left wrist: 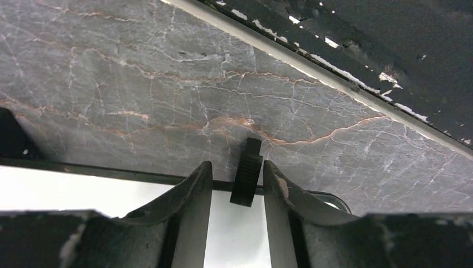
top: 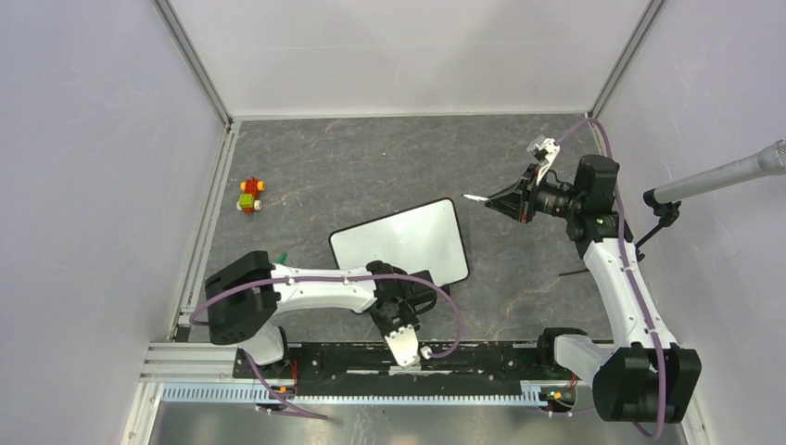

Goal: Write a sentence on the whiteboard
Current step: Move the whiteboard to the center of the board.

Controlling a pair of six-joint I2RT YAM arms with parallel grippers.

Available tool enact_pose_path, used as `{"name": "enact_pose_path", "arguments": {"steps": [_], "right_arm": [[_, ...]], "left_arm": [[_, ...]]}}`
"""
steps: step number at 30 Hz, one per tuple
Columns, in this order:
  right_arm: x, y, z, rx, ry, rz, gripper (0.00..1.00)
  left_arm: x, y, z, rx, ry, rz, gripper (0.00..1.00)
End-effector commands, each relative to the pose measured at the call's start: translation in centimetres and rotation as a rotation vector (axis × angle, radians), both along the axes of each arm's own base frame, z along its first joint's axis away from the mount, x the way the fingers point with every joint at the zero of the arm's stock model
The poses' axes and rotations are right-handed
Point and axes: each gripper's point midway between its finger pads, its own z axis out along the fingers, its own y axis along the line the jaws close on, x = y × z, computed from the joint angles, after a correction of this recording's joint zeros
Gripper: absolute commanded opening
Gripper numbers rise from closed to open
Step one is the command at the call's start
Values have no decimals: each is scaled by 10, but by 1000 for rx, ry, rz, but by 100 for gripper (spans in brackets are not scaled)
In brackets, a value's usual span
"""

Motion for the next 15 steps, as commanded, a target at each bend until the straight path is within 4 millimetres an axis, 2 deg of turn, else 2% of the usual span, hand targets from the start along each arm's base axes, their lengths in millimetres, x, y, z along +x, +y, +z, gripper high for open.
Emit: {"name": "enact_pose_path", "arguments": {"steps": [1, 5, 10, 15], "right_arm": [[1, -5, 6, 13, -39, 21, 0], [2, -9, 4, 15, -32, 25, 0], [3, -14, 2, 20, -30, 24, 0], [1, -18, -2, 16, -24, 26, 0]], "left_arm": [[6, -15, 1, -4, -41, -92, 43], [10, -17, -3, 17, -54, -105, 33], [14, -32, -1, 2, -62, -130, 15], [24, -47, 2, 2, -97, -156, 7]]}}
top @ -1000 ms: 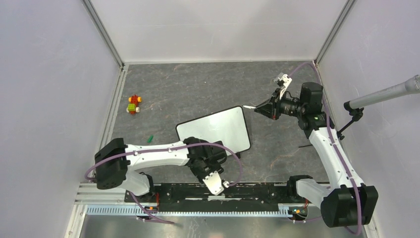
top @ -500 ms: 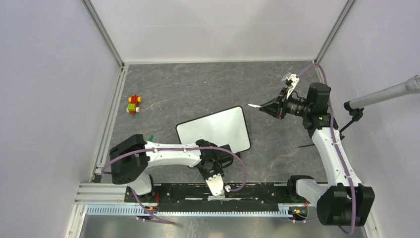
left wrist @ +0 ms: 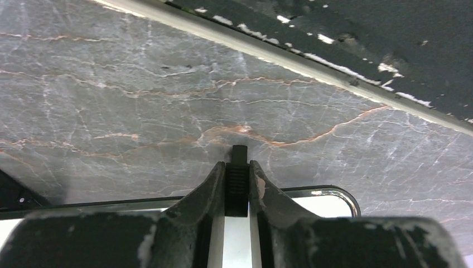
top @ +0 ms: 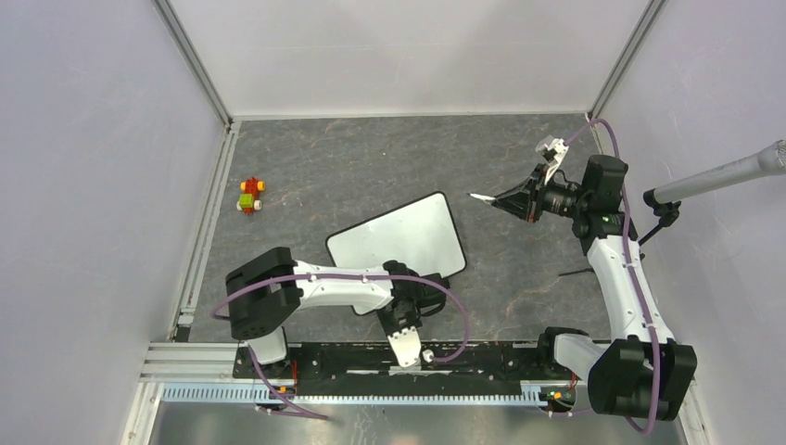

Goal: Write a sentence on the whiteboard
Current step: Move the whiteboard to the center of the board.

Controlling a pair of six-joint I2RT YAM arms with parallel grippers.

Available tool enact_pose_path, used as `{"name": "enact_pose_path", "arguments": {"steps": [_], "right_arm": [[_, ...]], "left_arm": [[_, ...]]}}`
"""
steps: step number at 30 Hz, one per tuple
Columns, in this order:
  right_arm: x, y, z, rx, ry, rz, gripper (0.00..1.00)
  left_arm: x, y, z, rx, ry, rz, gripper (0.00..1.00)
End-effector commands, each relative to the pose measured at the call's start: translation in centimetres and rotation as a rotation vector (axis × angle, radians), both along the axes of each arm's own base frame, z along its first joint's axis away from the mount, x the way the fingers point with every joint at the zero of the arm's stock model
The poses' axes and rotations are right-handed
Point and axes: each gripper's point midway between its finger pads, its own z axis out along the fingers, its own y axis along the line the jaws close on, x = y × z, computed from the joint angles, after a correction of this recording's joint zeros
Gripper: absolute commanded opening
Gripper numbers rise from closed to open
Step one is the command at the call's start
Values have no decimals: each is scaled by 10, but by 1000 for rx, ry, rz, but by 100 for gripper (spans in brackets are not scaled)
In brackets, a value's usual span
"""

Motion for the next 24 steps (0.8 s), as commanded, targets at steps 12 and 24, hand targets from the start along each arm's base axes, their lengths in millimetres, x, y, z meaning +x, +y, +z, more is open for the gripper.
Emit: {"name": "enact_pose_path", "arguments": {"steps": [12, 24], "right_arm": [[-4, -11, -5, -7, -16, 28, 0], [-5, -16, 4, -47, -43, 12, 0]], "left_arm": [[33, -89, 22, -118, -79, -162, 3], [38, -112, 44, -203, -85, -45, 59]]}}
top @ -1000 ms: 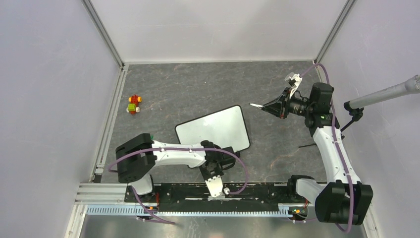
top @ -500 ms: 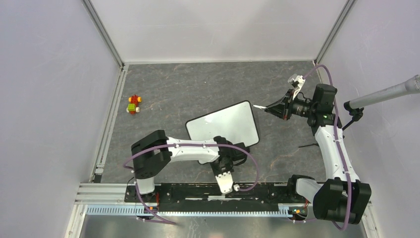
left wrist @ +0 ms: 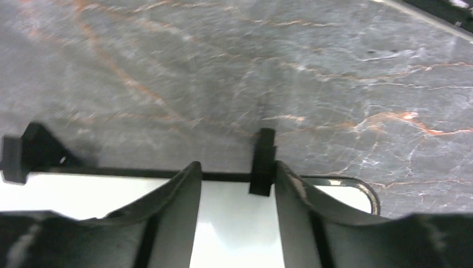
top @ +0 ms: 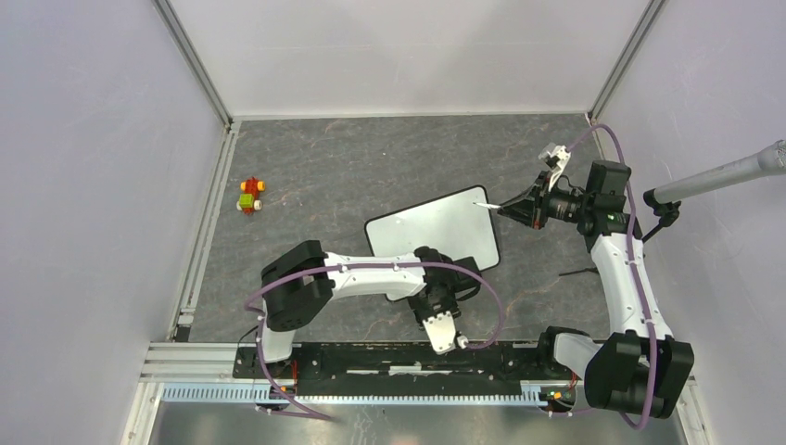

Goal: Write a sentence on the whiteboard
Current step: Move the whiteboard to the center of the board, then hold the whiteboard on the whiteboard stand.

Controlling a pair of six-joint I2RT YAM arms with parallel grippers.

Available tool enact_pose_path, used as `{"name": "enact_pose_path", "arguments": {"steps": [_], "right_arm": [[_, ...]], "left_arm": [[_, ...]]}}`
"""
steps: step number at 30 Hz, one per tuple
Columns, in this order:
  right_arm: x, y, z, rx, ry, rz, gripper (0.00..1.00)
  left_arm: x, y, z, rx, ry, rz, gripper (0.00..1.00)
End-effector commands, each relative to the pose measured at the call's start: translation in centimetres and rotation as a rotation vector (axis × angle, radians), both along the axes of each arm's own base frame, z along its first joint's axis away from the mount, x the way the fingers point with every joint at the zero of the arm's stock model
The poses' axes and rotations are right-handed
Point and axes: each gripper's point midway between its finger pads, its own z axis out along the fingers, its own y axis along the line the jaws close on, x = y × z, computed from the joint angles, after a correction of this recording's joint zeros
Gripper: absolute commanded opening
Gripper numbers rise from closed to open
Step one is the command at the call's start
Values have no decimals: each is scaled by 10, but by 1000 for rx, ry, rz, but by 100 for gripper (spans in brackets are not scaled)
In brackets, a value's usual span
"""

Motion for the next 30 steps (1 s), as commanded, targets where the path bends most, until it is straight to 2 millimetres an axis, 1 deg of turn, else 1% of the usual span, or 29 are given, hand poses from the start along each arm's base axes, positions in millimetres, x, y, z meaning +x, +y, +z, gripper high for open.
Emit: {"name": "enact_pose_path", "arguments": {"steps": [1, 3, 4, 5, 6, 7, 9, 11, 13, 15, 17, 19, 20, 22, 23, 24, 26, 28, 30], "right_arm": [[5, -2, 25, -21, -82, -2, 0], [8, -3, 32, -19, -92, -13, 0], [9, -3, 36, -15, -96, -19, 0], [11, -4, 40, -10, -98, -31, 0], [13, -4, 45, -7, -104, -41, 0], [14, -5, 51, -4, -114, -51, 0], [17, -7, 59, -11, -135, -74, 0], [21, -9, 66, -16, -146, -95, 0], [23, -9, 70, -18, -147, -104, 0], [27, -10, 71, -25, -145, -116, 0], [29, -8, 70, -33, -138, -121, 0], [32, -2, 70, -45, -133, -117, 0], [33, 4, 71, -52, -134, -108, 0], [37, 14, 70, -76, -141, -105, 0], [38, 19, 69, -89, -143, -101, 0], [36, 29, 68, -103, -148, -82, 0], [34, 42, 61, -130, -148, -54, 0], [28, 55, 50, -167, -148, -29, 0], [20, 66, 36, -201, -145, 6, 0]], "left_arm": [[5, -30, 40, -144, -30, 56, 63], [-5, -38, 58, -200, 9, 96, 69], [-9, -43, 70, -236, 37, 124, 72], [-17, -46, 83, -266, 81, 164, 78], [-24, -46, 93, -279, 121, 203, 87], [-29, -48, 107, -304, 155, 258, 89], [-39, -42, 125, -320, 214, 357, 93], [-44, -30, 137, -333, 246, 495, 99], [-46, -16, 144, -336, 283, 626, 100], [-45, -5, 154, -367, 358, 779, 100], [-34, 3, 169, -420, 434, 959, 100], [-15, 13, 189, -503, 514, 1122, 100], [1, 20, 201, -560, 571, 1216, 100], [38, 41, 227, -690, 651, 1391, 100], [63, 57, 237, -761, 656, 1484, 100], [79, 72, 248, -826, 659, 1552, 100], [117, 107, 263, -982, 637, 1697, 100], [138, 136, 268, -1074, 651, 1806, 100], [146, 156, 267, -1110, 766, 1854, 100]]}}
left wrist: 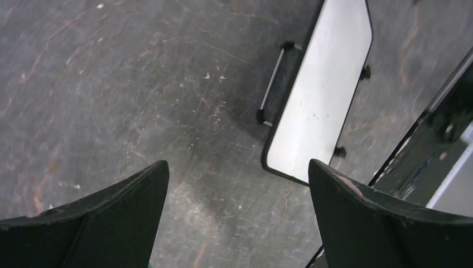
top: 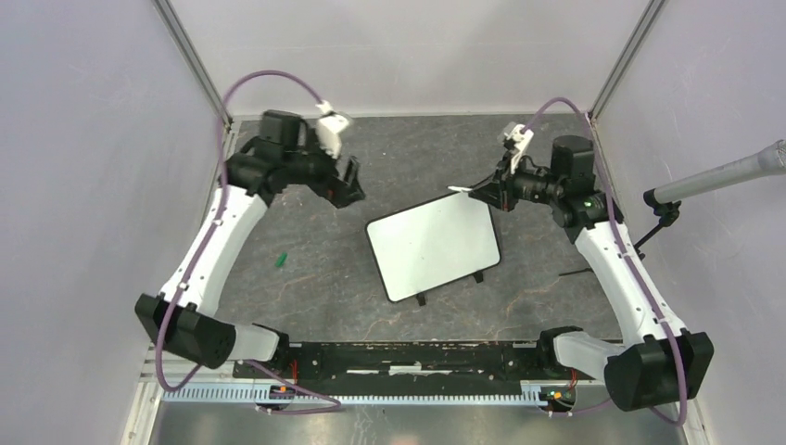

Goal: Write a sentence on the whiteboard
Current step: Hold the whiteboard on the whiteboard stand.

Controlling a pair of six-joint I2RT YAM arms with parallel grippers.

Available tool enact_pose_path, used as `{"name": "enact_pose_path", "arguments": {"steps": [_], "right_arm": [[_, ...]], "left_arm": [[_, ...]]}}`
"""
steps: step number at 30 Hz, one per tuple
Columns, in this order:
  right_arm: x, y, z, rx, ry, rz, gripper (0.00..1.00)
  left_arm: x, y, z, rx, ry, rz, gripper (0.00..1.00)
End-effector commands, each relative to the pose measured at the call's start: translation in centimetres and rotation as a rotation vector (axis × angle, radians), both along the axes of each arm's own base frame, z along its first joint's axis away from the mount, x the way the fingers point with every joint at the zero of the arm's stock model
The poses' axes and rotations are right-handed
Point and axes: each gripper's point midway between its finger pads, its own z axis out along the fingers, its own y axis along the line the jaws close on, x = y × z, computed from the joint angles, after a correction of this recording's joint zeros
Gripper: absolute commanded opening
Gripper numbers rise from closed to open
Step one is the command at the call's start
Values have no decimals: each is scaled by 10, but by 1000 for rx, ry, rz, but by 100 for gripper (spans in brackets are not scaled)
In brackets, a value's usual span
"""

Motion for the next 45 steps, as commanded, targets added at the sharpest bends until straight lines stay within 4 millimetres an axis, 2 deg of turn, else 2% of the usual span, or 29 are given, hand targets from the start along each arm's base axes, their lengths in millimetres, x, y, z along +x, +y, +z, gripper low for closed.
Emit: {"name": "enact_pose_path", "arguments": {"steps": [1, 4, 8, 11, 16, 23, 29, 33, 41, 45], "right_arm": [[-6, 15, -14, -92, -51, 18, 0], [-19, 24, -26, -130, -84, 74, 0], [-38, 43, -35, -174, -159, 170, 0], [-40, 53, -43, -201, -203, 187, 0], [-38, 70, -51, -238, -243, 195, 0], [-56, 105, -56, -236, -265, 304, 0], [-59, 126, -56, -265, -289, 325, 0], [-57, 133, -51, -267, -301, 316, 0], [-55, 145, -39, -258, -319, 317, 0], [-52, 150, -43, -275, -321, 306, 0]], "left_arm": [[6, 24, 23, -300, 114, 116, 100], [8, 28, 5, -433, 231, 94, 100], [6, 24, -12, -444, 278, 52, 100], [5, 22, -22, -453, 319, 35, 99], [-1, 11, -42, -469, 367, -39, 88], [-1, -6, -77, -419, 406, -42, 72], [-5, -28, -87, -394, 431, -106, 51], [-4, -30, -91, -396, 439, -127, 36], [-7, -35, -90, -416, 445, -177, 19], [-7, -36, -91, -415, 440, -185, 12]]}}
